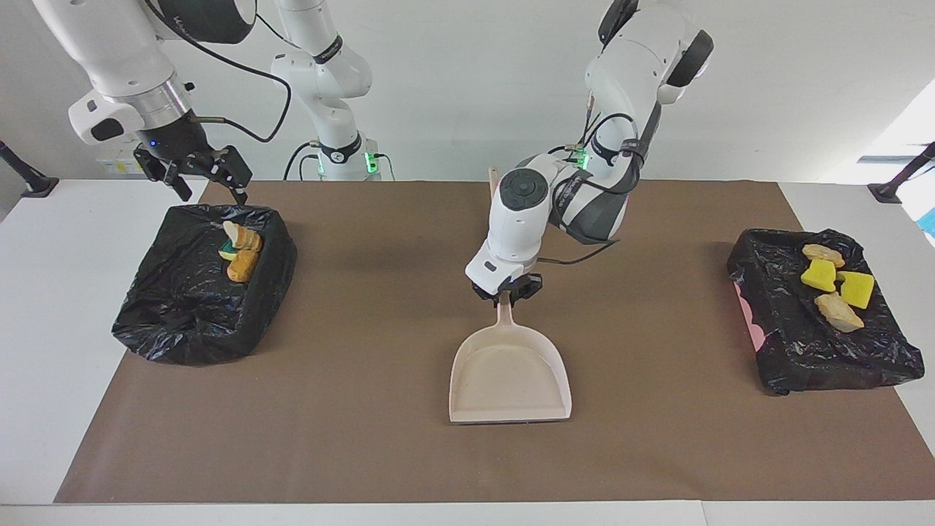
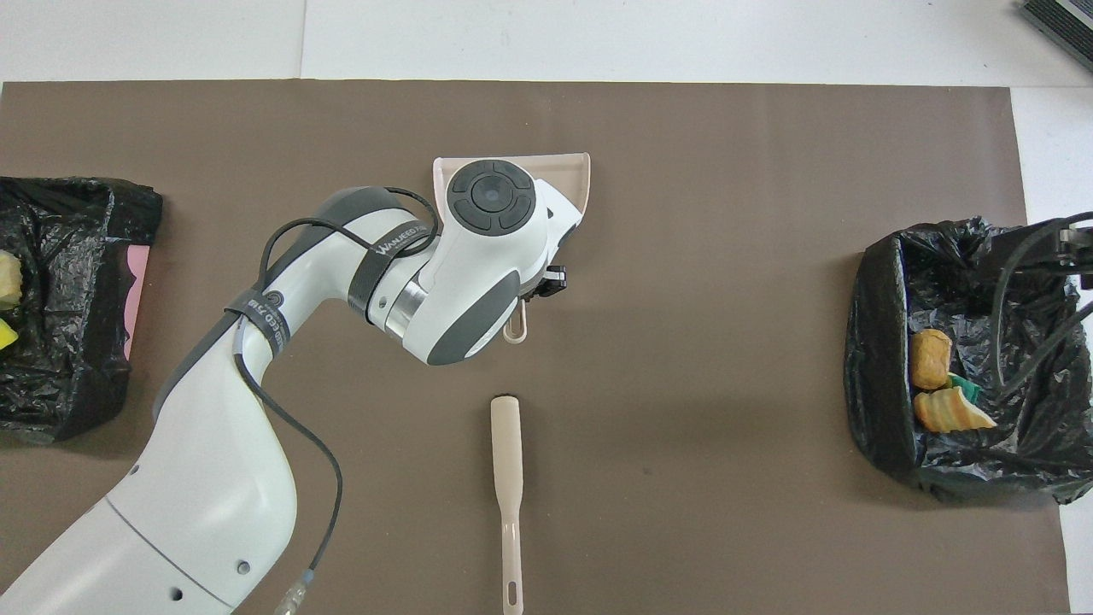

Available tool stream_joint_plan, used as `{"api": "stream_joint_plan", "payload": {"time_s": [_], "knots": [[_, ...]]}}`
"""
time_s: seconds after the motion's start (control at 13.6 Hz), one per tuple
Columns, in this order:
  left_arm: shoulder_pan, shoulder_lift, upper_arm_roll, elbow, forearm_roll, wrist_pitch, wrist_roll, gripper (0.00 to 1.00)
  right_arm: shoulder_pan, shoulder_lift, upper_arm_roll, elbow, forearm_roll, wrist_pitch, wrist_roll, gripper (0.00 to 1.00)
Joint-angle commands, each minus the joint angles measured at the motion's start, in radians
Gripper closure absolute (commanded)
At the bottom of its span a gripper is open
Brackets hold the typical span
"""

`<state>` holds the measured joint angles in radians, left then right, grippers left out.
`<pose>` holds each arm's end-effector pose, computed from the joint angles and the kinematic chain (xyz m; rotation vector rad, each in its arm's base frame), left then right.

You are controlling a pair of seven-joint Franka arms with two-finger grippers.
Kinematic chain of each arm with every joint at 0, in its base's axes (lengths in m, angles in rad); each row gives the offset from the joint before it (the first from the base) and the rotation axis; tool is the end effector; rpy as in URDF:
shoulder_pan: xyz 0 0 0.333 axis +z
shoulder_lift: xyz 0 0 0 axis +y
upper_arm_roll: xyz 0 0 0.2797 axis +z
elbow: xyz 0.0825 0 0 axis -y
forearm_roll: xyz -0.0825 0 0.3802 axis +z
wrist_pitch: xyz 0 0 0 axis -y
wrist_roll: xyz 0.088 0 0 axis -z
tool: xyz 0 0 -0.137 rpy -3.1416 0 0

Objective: Sweep and dump trash in bin
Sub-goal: 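Bring the empty dustpan back to the mat center with the left gripper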

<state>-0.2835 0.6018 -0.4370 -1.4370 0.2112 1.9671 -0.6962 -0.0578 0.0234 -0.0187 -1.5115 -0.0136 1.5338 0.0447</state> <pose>0.5516 -0.4039 0.3048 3.1127 -0.0645 -0.0662 0.5521 -0.0441 0.5697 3.1218 -0.1902 -0.0021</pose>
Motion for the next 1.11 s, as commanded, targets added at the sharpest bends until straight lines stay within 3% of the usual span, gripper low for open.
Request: {"api": "stream_joint_plan", "payload": {"time_s": [0.0,0.07,0.15,0.3,0.37,0.52,0.66,1.03], "knots": [[-0.011,0.020,0.004,0.043,0.011,-0.005,-0.017,1.00,0.032,0.000,0.003,0.029,-0.064,-0.049,0.023,0.00],[-0.011,0.018,0.004,0.035,0.013,-0.004,-0.016,0.96,0.033,-0.002,0.003,0.033,-0.063,-0.049,0.023,0.00],[-0.008,0.015,0.004,0.033,0.014,0.010,-0.014,0.82,0.032,-0.005,-0.001,0.033,-0.045,-0.049,0.023,0.00],[-0.006,0.004,0.006,0.003,0.016,0.026,-0.017,0.52,0.023,-0.028,-0.009,0.024,-0.005,-0.044,0.021,0.00],[-0.006,0.001,0.007,-0.002,0.028,0.023,-0.019,0.25,0.023,-0.028,-0.010,0.022,0.003,-0.044,0.023,0.00],[-0.008,0.000,0.006,-0.002,0.094,0.012,-0.016,0.00,0.021,-0.030,-0.010,0.019,0.004,-0.046,0.021,0.00],[0.000,-0.055,0.011,-0.034,0.097,0.007,-0.008,0.00,0.021,-0.036,-0.009,0.014,0.004,-0.050,0.021,0.00],[0.012,-0.316,0.090,-0.233,0.085,0.006,0.027,0.00,0.021,-0.042,-0.009,0.002,0.004,-0.049,0.023,0.00]]}}
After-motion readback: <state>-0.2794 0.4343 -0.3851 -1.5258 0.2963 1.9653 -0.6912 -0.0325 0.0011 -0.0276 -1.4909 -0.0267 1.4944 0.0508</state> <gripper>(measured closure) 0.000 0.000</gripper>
